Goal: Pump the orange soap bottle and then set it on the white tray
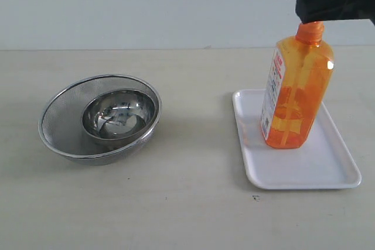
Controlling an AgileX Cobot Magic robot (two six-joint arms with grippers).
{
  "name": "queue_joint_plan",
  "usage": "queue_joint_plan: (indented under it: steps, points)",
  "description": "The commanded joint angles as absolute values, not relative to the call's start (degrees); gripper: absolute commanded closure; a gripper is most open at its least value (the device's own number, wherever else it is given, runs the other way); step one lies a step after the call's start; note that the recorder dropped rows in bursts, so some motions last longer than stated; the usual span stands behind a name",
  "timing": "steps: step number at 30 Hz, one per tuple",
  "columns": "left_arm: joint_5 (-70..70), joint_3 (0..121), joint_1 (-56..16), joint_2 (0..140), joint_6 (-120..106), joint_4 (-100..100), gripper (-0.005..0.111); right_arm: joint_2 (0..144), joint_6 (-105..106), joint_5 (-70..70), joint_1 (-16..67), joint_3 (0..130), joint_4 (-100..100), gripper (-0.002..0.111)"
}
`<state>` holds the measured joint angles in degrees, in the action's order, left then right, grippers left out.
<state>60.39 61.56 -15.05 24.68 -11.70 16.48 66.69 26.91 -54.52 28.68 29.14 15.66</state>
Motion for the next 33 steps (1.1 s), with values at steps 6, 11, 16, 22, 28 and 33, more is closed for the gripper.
queue_joint_plan:
  steps: [6,11,16,22,28,33]
  points:
    - [59.70,61.18,-14.96,24.36,-11.14,16.46,0.102,65.32,22.56,-54.48,28.56,29.25,15.51,0.003]
    - [59.70,61.18,-14.96,24.36,-11.14,16.46,0.102,65.22,21.72,-56.68,28.56,29.25,15.51,0.003]
    - [59.70,61.18,-14.96,24.36,-11.14,16.46,0.102,65.22,20.85,-57.74,28.56,29.36,15.63,0.003]
    - [59.70,61.18,-14.96,24.36,-11.14,16.46,0.102,65.22,17.77,-58.39,28.56,29.36,15.63,0.012]
    - [59.70,61.18,-14.96,24.36,-11.14,16.46,0.102,65.22,16.90,-58.72,28.56,29.36,15.63,0.062]
    - [59.70,61.18,-14.96,24.36,-11.14,16.46,0.102,65.22,16.90,-59.72,28.56,29.36,15.63,0.088]
